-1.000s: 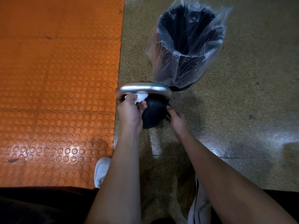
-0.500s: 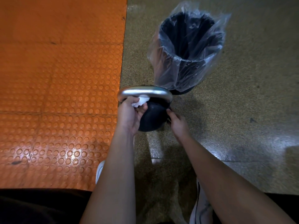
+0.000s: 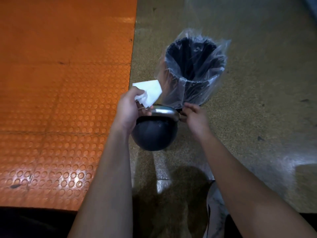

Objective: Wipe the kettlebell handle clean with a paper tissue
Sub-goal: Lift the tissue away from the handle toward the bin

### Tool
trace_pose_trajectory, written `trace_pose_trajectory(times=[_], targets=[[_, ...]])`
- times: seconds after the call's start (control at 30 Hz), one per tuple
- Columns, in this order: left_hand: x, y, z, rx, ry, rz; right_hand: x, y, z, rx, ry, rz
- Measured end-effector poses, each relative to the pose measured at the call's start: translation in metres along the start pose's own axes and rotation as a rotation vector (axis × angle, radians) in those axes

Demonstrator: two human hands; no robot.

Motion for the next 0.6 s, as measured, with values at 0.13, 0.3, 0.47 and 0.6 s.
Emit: trace_pose_trajectory(times=[0.13, 0.3, 0.47, 0.6], targets=[[-0.015, -0.007, 0.012, 0.096, -0.023, 0.112, 0.072, 0.006, -0.006, 0.02, 0.189, 0.08], [-0.033, -0.035, 0.016, 0.265, -0.09, 0.152, 0.15, -0.024, -0.039, 0.321, 0.298, 0.164], [-0.088, -0.042, 0.032, 0.125, -0.391, 0.278, 0.2, -0.026, -0.032, 0.287, 0.441, 0.017], [-0.136, -0.065, 0.046, 0.067, -0.601, 0.46, 0.245, -0.016, -0.013, 0.156, 0.481, -0.032]])
Point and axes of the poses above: each hand's wrist, its own z-axis towards the middle knuckle, its own y-axis out of the back of the hand, x = y × z, the point moved 8 cm from there along z, towards the middle knuckle, and after that the axes turned 12 degrees about -x, right-handed, at the moved point
